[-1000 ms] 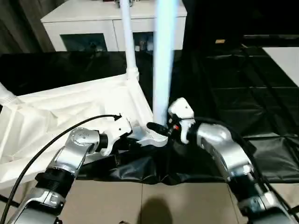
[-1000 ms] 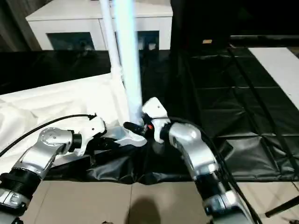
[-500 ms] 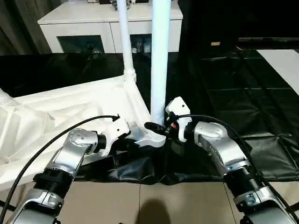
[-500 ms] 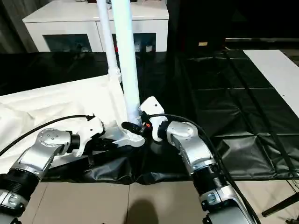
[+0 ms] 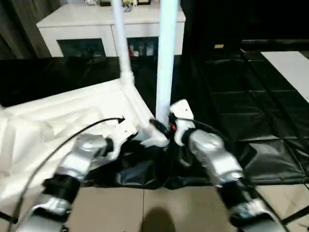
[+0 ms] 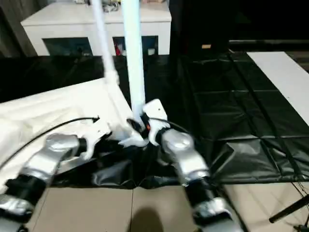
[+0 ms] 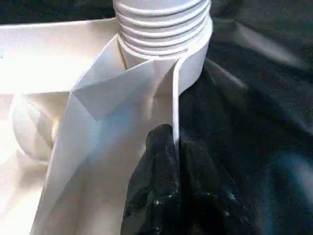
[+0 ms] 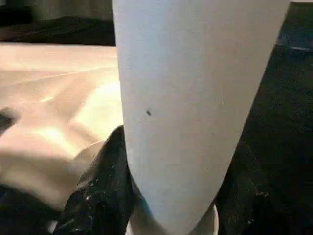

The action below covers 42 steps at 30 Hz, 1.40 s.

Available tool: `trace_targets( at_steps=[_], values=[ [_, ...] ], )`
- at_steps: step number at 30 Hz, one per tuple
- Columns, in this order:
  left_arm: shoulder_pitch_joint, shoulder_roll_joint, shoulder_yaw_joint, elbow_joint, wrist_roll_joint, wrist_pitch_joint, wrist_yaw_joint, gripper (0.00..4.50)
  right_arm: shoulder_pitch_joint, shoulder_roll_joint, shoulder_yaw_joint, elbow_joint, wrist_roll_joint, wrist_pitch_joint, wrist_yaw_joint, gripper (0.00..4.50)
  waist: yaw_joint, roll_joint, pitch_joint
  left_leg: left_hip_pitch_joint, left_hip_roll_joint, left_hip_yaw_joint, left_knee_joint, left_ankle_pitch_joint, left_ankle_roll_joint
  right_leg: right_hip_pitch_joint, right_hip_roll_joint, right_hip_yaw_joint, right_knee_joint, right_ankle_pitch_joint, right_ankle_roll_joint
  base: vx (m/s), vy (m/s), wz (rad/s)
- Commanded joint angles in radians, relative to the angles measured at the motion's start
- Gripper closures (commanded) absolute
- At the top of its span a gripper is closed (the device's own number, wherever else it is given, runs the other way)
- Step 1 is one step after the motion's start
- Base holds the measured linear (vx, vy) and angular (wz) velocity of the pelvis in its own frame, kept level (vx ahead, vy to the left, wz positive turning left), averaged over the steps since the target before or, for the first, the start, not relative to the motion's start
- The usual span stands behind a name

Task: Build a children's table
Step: Rotate leg to tighten

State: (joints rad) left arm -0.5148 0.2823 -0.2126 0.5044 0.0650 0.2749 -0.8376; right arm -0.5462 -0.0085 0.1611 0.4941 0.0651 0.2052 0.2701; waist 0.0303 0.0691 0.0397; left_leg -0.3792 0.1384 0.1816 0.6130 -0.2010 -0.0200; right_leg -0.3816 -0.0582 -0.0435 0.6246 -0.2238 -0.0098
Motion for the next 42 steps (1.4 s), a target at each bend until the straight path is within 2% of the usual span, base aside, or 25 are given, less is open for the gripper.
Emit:
trace_targets(
  at_steps=[1, 2, 3, 7, 8, 11, 12, 14, 15, 17, 19, 20, 21, 24, 26, 28, 30, 33, 35, 37, 38, 39, 40, 41, 42],
  values=[
    [-0.024, -0.068, 0.053, -0.015, -0.031, 0.049, 0.134, 4.50, 0.022, 0.005, -0.105, 0.182, -0.021, 0.104, -0.197, 2.64, -0.004, -0.012, -0.035, 0.024, 0.096, -0.054, -0.105, -0.371, -0.038, 0.008, -0.110, 0.066, -0.103, -0.395, -0.183, 0.000, 0.000, 0.00],
    [-0.025, -0.068, 0.053, -0.014, -0.031, 0.050, 0.135, 4.50, 0.021, 0.006, -0.105, 0.183, -0.021, 0.104, -0.199, 2.64, -0.003, -0.011, -0.035, 0.026, 0.094, -0.055, -0.105, -0.380, -0.042, 0.006, -0.109, 0.065, -0.105, -0.395, -0.181, 0.000, 0.000, 0.00],
    [-0.038, -0.095, 0.054, 0.003, -0.022, 0.071, 0.181, 4.50, 0.003, 0.020, -0.124, 0.207, -0.016, 0.099, -0.248, 2.64, -0.003, -0.018, -0.037, 0.028, 0.094, -0.053, -0.105, -0.373, -0.042, 0.008, -0.108, 0.064, -0.105, -0.386, -0.182, 0.000, 0.000, 0.00],
    [-0.100, -0.181, 0.056, 0.089, 0.001, 0.110, 0.321, 4.50, -0.058, 0.068, -0.173, 0.292, -0.001, 0.091, -0.404, 2.64, 0.006, -0.020, -0.036, 0.036, 0.089, -0.046, -0.102, -0.364, -0.034, 0.000, -0.106, 0.065, -0.114, -0.361, -0.175, 0.000, 0.000, 0.00],
    [-0.117, -0.203, 0.060, 0.114, 0.002, 0.119, 0.352, 4.50, -0.071, 0.080, -0.187, 0.311, 0.003, 0.088, -0.446, 2.64, 0.008, -0.028, -0.036, 0.039, 0.089, -0.044, -0.104, -0.365, -0.031, 0.003, -0.107, 0.064, -0.116, -0.371, -0.168, 0.000, 0.000, 0.00],
    [-0.150, -0.247, 0.064, 0.153, 0.014, 0.140, 0.406, 4.50, -0.101, 0.099, -0.197, 0.365, -0.002, 0.066, -0.520, 2.64, 0.014, -0.033, -0.037, 0.036, 0.092, -0.043, -0.112, -0.349, -0.032, 0.007, -0.107, 0.062, -0.117, -0.345, -0.148, 0.000, 0.000, 0.00],
    [-0.162, -0.263, 0.065, 0.165, 0.020, 0.151, 0.429, 4.50, -0.115, 0.105, -0.200, 0.388, -0.010, 0.053, -0.550, 2.64, 0.016, -0.031, -0.038, 0.039, 0.093, -0.043, -0.113, -0.358, -0.039, 0.005, -0.107, 0.062, -0.115, -0.341, -0.145, 0.000, 0.000, 0.00],
    [-0.168, -0.268, 0.065, 0.171, 0.026, 0.154, 0.445, 4.50, -0.119, 0.108, -0.204, 0.395, -0.010, 0.049, -0.563, 2.64, 0.018, -0.031, -0.039, 0.039, 0.094, -0.043, -0.115, -0.364, -0.044, 0.007, -0.107, 0.062, -0.113, -0.310, -0.140, 0.000, 0.000, 0.00],
    [-0.173, -0.272, 0.064, 0.176, 0.027, 0.159, 0.458, 4.50, -0.126, 0.111, -0.213, 0.407, -0.008, 0.042, -0.583, 2.64, 0.018, -0.038, -0.040, 0.035, 0.094, -0.042, -0.117, -0.354, -0.041, 0.011, -0.106, 0.062, -0.111, -0.280, -0.140, 0.000, 0.000, 0.00],
    [-0.186, -0.277, 0.066, 0.188, 0.023, 0.162, 0.477, 4.50, -0.141, 0.114, -0.226, 0.432, -0.007, 0.023, -0.605, 2.64, 0.021, -0.035, -0.041, 0.038, 0.095, -0.039, -0.117, -0.340, -0.038, 0.009, -0.106, 0.063, -0.109, -0.244, -0.147, 0.000, 0.000, 0.00],
    [-0.193, -0.273, 0.069, 0.202, 0.019, 0.157, 0.480, 4.50, -0.160, 0.110, -0.218, 0.456, -0.023, 0.015, -0.615, 2.64, 0.022, -0.037, -0.040, 0.037, 0.093, -0.039, -0.116, -0.347, -0.039, 0.011, -0.109, 0.063, -0.110, -0.250, -0.152, 0.000, 0.000, 0.00],
    [-0.194, -0.269, 0.068, 0.205, 0.020, 0.155, 0.479, 4.50, -0.164, 0.112, -0.222, 0.460, -0.016, 0.002, -0.604, 2.64, 0.022, -0.035, -0.041, 0.032, 0.094, -0.041, -0.118, -0.335, -0.035, 0.017, -0.110, 0.062, -0.107, -0.241, -0.152, 0.000, 0.000, 0.00],
    [-0.194, -0.266, 0.068, 0.206, 0.021, 0.153, 0.477, 4.50, -0.167, 0.115, -0.229, 0.463, -0.006, -0.014, -0.593, 2.64, 0.022, -0.038, -0.042, 0.030, 0.095, -0.040, -0.117, -0.322, -0.030, 0.018, -0.111, 0.063, -0.108, -0.225, -0.152, 0.000, 0.000, 0.00],
    [-0.200, -0.259, 0.071, 0.219, 0.022, 0.143, 0.476, 4.50, -0.176, 0.120, -0.255, 0.468, 0.021, -0.044, -0.564, 2.64, 0.023, -0.038, -0.040, 0.032, 0.095, -0.040, -0.117, -0.328, -0.024, 0.018, -0.112, 0.063, -0.112, -0.258, -0.149, 0.000, 0.000, 0.00],
    [-0.202, -0.248, 0.072, 0.222, 0.025, 0.131, 0.472, 4.50, -0.178, 0.121, -0.275, 0.446, 0.062, -0.073, -0.499, 2.08, 0.022, -0.038, -0.039, 0.030, 0.096, -0.041, -0.118, -0.337, -0.023, 0.018, -0.113, 0.063, -0.113, -0.273, -0.146, 0.000, 0.000, 0.00],
    [-0.201, -0.239, 0.072, 0.221, 0.026, 0.126, 0.467, 4.50, -0.180, 0.117, -0.274, 0.435, 0.067, -0.087, -0.468, 1.86, 0.020, -0.037, -0.039, 0.028, 0.098, -0.045, -0.121, -0.348, -0.021, 0.020, -0.113, 0.063, -0.114, -0.299, -0.140, 0.000, 0.000, 0.00],
    [-0.201, -0.234, 0.072, 0.222, 0.025, 0.124, 0.466, 4.50, -0.184, 0.114, -0.272, 0.435, 0.067, -0.098, -0.454, 1.74, 0.018, -0.042, -0.041, 0.025, 0.099, -0.042, -0.119, -0.314, -0.016, 0.022, -0.113, 0.063, -0.110, -0.245, -0.161, 0.000, 0.000, 0.00],
    [-0.196, -0.205, 0.057, 0.213, 0.027, 0.090, 0.433, 4.50, -0.172, 0.093, -0.255, 0.380, 0.065, -0.127, -0.390, 1.52, 0.020, -0.040, -0.041, 0.021, 0.097, -0.039, -0.116, -0.286, 0.004, 0.026, -0.115, 0.063, -0.110, -0.227, -0.177, 0.000, 0.000, 0.00],
    [-0.194, -0.198, 0.057, 0.209, 0.025, 0.090, 0.425, 4.50, -0.164, 0.086, -0.250, 0.359, 0.067, -0.137, -0.366, 1.40, 0.025, -0.041, -0.046, 0.020, 0.100, -0.037, -0.111, -0.227, 0.027, 0.028, -0.116, 0.063, -0.104, -0.159, -0.188, 0.000, 0.000, 0.00],
    [-0.182, -0.173, 0.041, 0.189, 0.024, 0.069, 0.376, 4.50, -0.126, 0.065, -0.234, 0.277, 0.084, -0.160, -0.249, 1.09, 0.029, -0.042, -0.049, 0.013, 0.097, -0.033, -0.103, -0.166, 0.064, 0.034, -0.115, 0.060, -0.095, -0.072, -0.209, 0.000, 0.000, 0.00],
    [-0.179, -0.170, 0.039, 0.183, 0.022, 0.072, 0.366, 4.50, -0.118, 0.061, -0.231, 0.262, 0.087, -0.161, -0.231, 1.06, 0.033, -0.041, -0.057, 0.011, 0.100, -0.033, -0.095, -0.110, 0.088, 0.037, -0.117, 0.058, -0.083, 0.011, -0.219, 0.000, 0.000, 0.00],
    [-0.174, -0.165, 0.034, 0.173, 0.020, 0.074, 0.349, 4.50, -0.107, 0.054, -0.225, 0.242, 0.090, -0.160, -0.207, 1.01, 0.034, -0.039, -0.058, 0.008, 0.100, -0.031, -0.091, -0.063, 0.114, 0.036, -0.113, 0.055, -0.076, 0.086, -0.234, 0.000, 0.000, 0.00],
    [-0.174, -0.165, 0.034, 0.173, 0.020, 0.074, 0.349, 4.50, -0.107, 0.054, -0.225, 0.242, 0.090, -0.160, -0.207, 1.01, 0.034, -0.039, -0.058, 0.008, 0.100, -0.031, -0.091, -0.063, 0.114, 0.036, -0.113, 0.055, -0.076, 0.086, -0.234, 0.000, 0.000, 0.00],
    [-0.154, -0.144, 0.016, 0.141, 0.016, 0.085, 0.295, 4.50, -0.067, 0.023, -0.198, 0.170, 0.099, -0.152, -0.129, 0.73, 0.035, -0.037, -0.059, 0.006, 0.099, -0.031, -0.087, -0.047, 0.136, 0.038, -0.113, 0.051, -0.072, 0.124, -0.251, 0.000, 0.000, 0.00],
    [-0.132, -0.115, -0.010, 0.108, 0.014, 0.085, 0.230, 4.50, -0.021, -0.018, -0.168, 0.092, 0.104, -0.138, -0.042, 0.65, 0.042, -0.034, -0.058, 0.006, 0.105, -0.031, -0.085, -0.048, 0.149, 0.037, -0.112, 0.050, -0.070, 0.142, -0.240, 0.000, 0.000, 0.00]
  ],
)
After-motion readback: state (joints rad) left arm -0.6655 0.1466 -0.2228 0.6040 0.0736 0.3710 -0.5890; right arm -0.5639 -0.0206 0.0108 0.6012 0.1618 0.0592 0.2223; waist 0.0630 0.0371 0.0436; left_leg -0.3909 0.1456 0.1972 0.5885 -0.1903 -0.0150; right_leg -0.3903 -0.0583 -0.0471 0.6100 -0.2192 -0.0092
